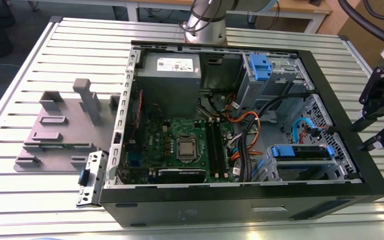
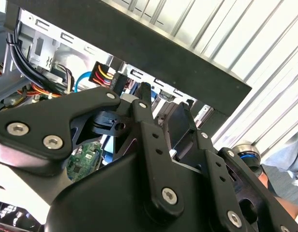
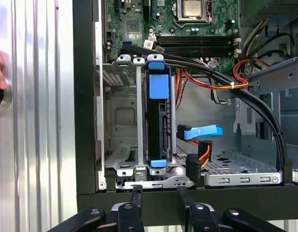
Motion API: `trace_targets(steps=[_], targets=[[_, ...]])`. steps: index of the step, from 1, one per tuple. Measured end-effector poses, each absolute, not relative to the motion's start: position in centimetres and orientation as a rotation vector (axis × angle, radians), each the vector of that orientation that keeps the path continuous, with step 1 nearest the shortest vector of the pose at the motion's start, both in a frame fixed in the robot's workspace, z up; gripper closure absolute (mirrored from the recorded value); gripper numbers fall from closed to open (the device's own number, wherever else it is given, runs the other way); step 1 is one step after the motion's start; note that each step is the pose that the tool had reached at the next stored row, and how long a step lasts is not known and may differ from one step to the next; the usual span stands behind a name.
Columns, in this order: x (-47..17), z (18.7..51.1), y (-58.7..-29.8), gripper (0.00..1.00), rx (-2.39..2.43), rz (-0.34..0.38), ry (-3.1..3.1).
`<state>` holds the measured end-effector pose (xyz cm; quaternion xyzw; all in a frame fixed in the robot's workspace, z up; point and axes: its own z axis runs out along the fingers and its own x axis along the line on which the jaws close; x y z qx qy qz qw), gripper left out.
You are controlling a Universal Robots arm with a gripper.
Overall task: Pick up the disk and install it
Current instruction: 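Insert the first disk wire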
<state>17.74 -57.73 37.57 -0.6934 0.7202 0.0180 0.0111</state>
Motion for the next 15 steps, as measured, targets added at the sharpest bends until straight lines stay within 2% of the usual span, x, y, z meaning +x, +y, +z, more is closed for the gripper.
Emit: trace_targets(steps=[15], targets=[[18.29,37.57,-57.71,0.59,-2.163,0.056,2.247]])
